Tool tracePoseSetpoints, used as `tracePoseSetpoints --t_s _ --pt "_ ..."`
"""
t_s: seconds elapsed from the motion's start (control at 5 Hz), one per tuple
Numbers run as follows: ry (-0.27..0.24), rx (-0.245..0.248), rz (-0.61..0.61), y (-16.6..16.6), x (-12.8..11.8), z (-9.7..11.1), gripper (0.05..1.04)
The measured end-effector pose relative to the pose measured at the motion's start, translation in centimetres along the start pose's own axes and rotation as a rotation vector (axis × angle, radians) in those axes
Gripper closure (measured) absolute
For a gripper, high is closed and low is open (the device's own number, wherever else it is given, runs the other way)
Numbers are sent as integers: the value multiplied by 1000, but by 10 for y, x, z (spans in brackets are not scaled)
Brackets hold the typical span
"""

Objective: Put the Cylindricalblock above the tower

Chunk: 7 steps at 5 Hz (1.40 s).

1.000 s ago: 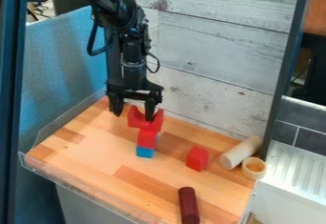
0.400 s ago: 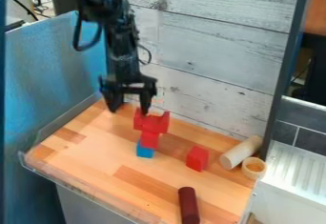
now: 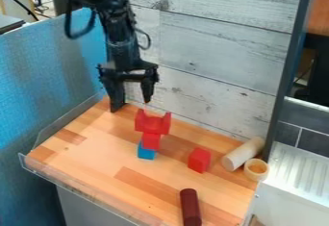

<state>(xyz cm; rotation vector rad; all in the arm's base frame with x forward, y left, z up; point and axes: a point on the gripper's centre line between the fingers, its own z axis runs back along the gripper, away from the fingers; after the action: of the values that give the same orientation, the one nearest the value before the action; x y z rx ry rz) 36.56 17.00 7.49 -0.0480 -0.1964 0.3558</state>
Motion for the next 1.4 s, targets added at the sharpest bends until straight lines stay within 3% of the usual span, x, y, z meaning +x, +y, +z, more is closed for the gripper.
tracePoseSetpoints --t_s 0.2,0.4,0.6,0.8,1.0,1.4 --pt "-11 -39 -15 -5 -12 18 85" --pt "-13 -50 -209 -27 -30 22 85" --pt "-17 -107 -431 -59 -39 14 85" --pt "-90 -190 -651 -79 -39 9 85" --pt "-137 -216 -744 -98 -38 0 85" --pt "-160 -117 -693 -137 -34 -34 85"
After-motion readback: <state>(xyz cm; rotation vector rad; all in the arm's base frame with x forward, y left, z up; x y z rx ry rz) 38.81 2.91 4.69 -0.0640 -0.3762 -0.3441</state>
